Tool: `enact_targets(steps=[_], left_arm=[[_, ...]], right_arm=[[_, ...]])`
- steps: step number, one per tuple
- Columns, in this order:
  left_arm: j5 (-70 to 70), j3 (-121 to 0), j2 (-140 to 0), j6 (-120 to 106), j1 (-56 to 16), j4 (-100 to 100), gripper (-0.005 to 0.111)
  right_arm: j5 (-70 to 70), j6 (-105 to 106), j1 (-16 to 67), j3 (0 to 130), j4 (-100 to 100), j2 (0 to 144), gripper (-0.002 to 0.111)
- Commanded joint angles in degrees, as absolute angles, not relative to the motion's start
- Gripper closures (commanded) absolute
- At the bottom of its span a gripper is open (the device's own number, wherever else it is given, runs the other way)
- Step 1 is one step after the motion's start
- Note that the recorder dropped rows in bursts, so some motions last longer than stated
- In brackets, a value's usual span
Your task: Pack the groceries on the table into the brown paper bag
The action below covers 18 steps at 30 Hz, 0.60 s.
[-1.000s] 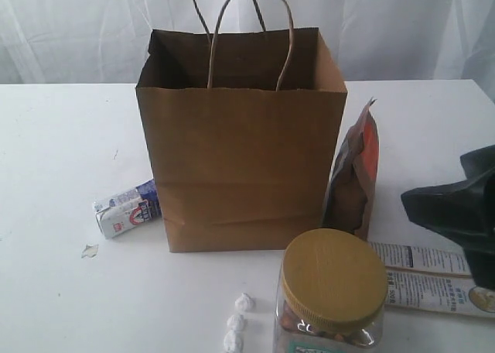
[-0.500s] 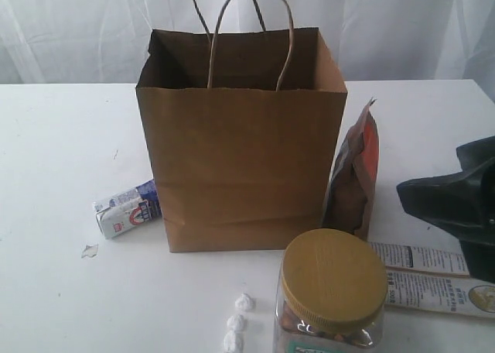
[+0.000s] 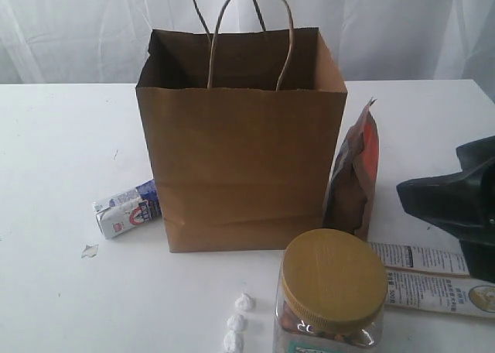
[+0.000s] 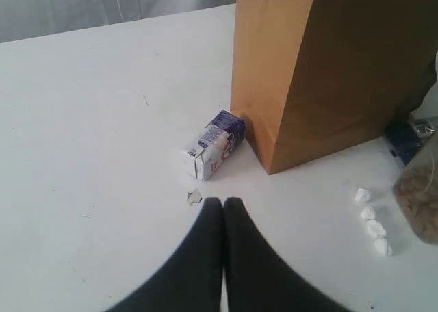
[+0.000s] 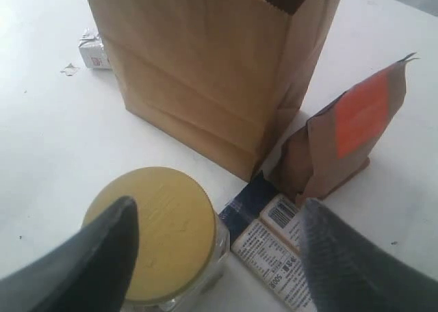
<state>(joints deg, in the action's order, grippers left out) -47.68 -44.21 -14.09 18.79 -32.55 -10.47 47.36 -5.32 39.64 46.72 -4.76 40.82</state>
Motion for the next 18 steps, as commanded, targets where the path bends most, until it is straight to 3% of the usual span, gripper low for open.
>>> enact_targets(steps=[1, 10, 18], left_arm=[[-48.0, -43.9, -13.6, 19.3, -32.7, -10.8, 0.107], [-47.3, -42.9, -13.6, 19.3, -32.7, -7.6, 0.107], [-35.9, -31.8, -9.5, 19.3, -32.7, -11.7, 0.107]], right_arm=[[46.3, -4.4, 39.9, 46.7, -4.9, 40.7, 0.046], [45.3, -3.9, 39.9, 46.7, -4.9, 40.7, 0.046], [45.3, -4.6, 39.9, 46.7, -4.5, 40.7, 0.046]])
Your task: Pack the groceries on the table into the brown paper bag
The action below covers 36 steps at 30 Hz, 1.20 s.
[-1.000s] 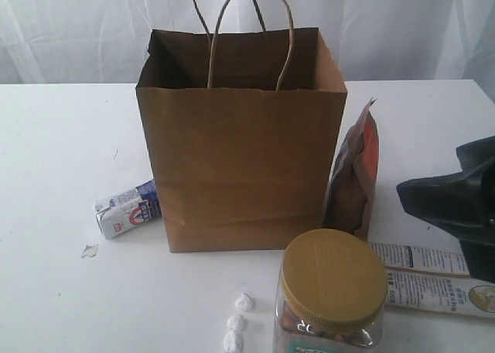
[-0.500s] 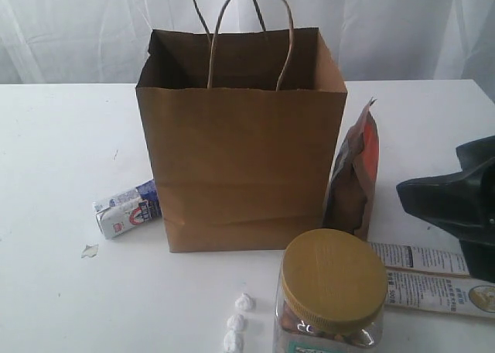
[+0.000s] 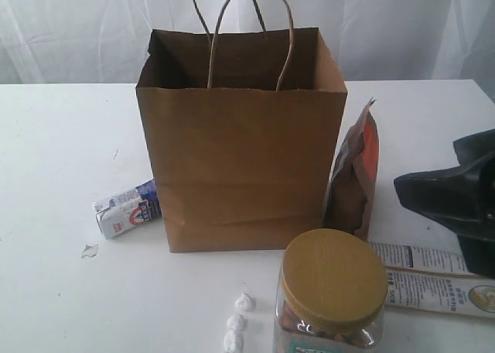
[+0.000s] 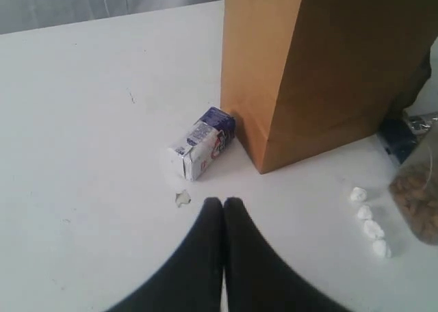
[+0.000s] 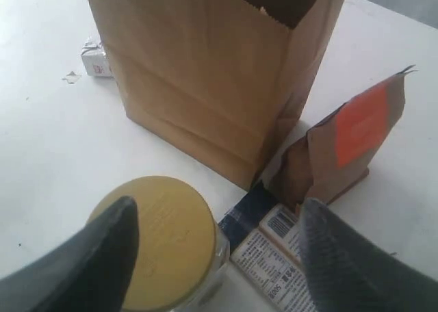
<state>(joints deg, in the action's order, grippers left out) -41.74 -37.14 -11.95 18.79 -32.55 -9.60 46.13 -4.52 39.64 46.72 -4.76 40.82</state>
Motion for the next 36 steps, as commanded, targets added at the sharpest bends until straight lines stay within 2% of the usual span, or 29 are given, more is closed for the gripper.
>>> enact_targets(steps=[1, 7, 14, 22, 36], left_arm=[[-34.7, -30.0, -8.7, 19.3, -32.7, -11.5, 0.107], [-30.1, -19.6, -2.9, 19.3, -32.7, -10.5, 0.107], [-29.5, -9.7, 0.0, 19.3, -32.7, -4.7, 0.107], [-24.9, -1.7, 0.0, 19.4, -32.7, -5.2, 0.107], [-15.1, 0.0, 0.0, 19.3, -32.7, -5.2, 0.107]], right_arm=[[45.3, -4.9, 39.9, 46.7, -4.5, 40.7, 0.046], [45.8, -5.4, 39.9, 46.7, -4.5, 40.7, 0.046], [53.0, -6.2, 39.9, 46.7, -1.6, 42.0, 0.046], [49.5, -1.7, 39.9, 46.7, 5.5, 48.9, 0.035], [45.9, 0.0, 39.9, 46.8, 5.8, 64.2, 0.029]])
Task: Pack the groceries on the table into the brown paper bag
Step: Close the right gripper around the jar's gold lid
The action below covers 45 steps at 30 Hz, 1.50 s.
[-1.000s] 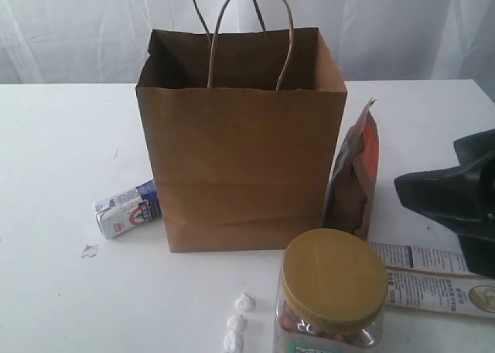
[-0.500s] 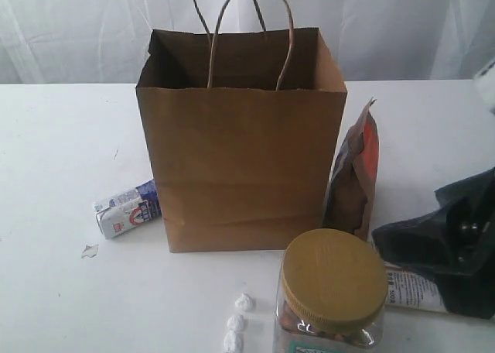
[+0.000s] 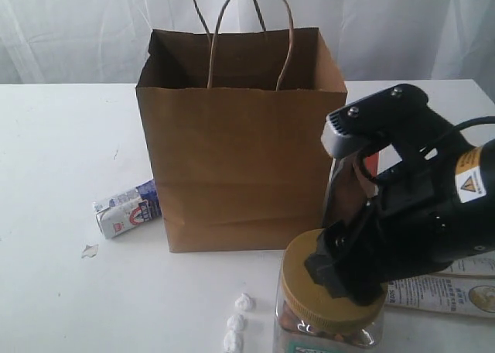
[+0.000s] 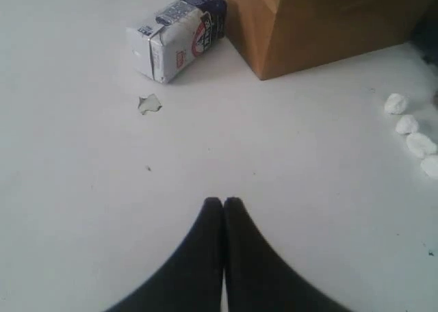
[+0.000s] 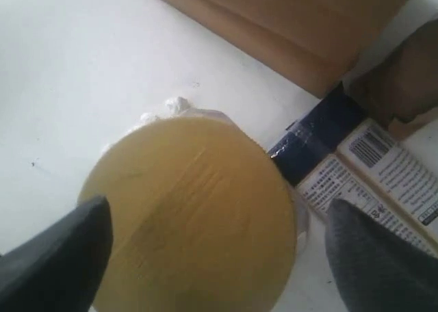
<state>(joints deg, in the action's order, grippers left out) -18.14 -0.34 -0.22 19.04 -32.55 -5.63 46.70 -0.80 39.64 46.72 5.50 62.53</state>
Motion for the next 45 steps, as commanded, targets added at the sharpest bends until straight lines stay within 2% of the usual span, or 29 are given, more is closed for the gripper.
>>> enact_targets(steps=[1, 11, 13, 14, 16, 17, 30, 45], left_arm=[[-14.8, 0.0, 0.0, 19.3, -32.7, -5.2, 0.107], [-14.6, 0.0, 0.0, 19.3, -32.7, -5.2, 0.107], [-14.6, 0.0, 0.0, 19.3, -32.7, -5.2, 0.107], [-14.6, 0.0, 0.0, 19.3, -32.7, -5.2, 0.107], [-14.6, 0.0, 0.0, 19.3, -32.7, -5.2, 0.107], [-14.6, 0.0, 0.0, 19.3, -32.7, -5.2, 0.107], [-14.6, 0.0, 0.0, 19.3, -32.7, -5.2, 0.107], [-14.6, 0.0, 0.0, 19.3, -32.7, -5.2, 0.107]], right_arm=[[45.7, 0.0, 39.9, 46.8, 5.8, 64.6, 0.029], [42.2, 0.0, 39.9, 46.8, 6.0, 64.7, 0.029], [42.3, 0.0, 39.9, 46.8, 6.0, 64.7, 0.024], [42.7, 0.0, 39.9, 46.8, 6.0, 64.7, 0.017], [43.6, 0.0, 39.9, 46.8, 6.0, 64.7, 0.01], [43.7, 0.0, 39.9, 46.8, 6.0, 64.7, 0.009], [45.4, 7.6, 39.9, 46.8, 14.5, 70.9, 0.009], [46.8, 7.2, 39.9, 47.9, 11.4, 67.9, 0.009]])
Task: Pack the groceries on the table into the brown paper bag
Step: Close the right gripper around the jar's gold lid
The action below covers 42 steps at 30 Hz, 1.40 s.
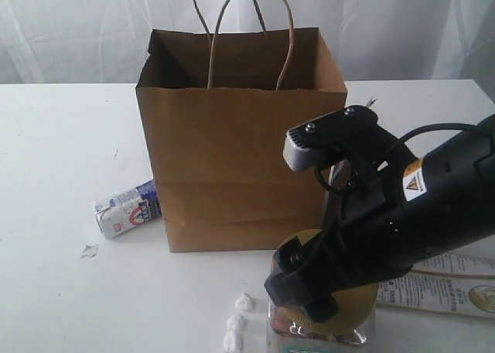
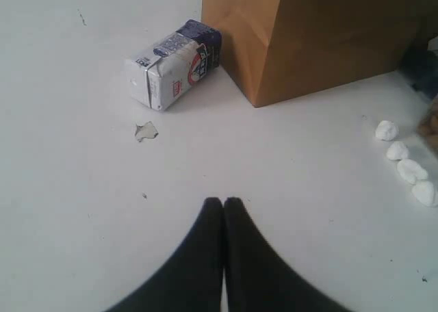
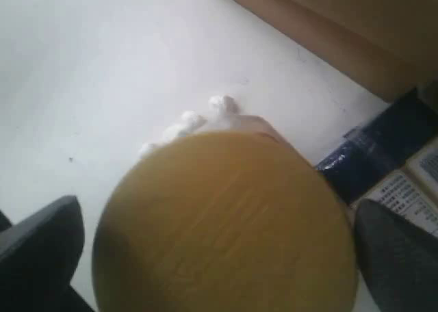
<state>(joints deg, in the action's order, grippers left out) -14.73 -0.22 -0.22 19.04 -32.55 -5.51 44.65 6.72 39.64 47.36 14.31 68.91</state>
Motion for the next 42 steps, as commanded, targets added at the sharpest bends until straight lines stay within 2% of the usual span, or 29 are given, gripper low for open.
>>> enact_targets(steps=[1, 12, 32, 42], left_arm=[[-14.6, 0.0, 0.0, 19.3, -32.7, -5.2, 0.107], [-14.6, 0.0, 0.0, 19.3, -32.7, -5.2, 0.107], [-14.6, 0.0, 0.0, 19.3, -32.7, -5.2, 0.107], [-14.6, 0.0, 0.0, 19.3, -32.7, -5.2, 0.107]], right_arm=[[47.6, 6.9, 39.9, 48.5, 10.3, 67.6, 0.009], [49.6, 6.3, 39.9, 51.9, 10.9, 67.5, 0.009], [48.8, 10.2, 45.1, 51.9, 4.3, 67.6, 0.009], [49.6, 8.8, 45.2, 52.3, 4.4, 72.3, 0.008]])
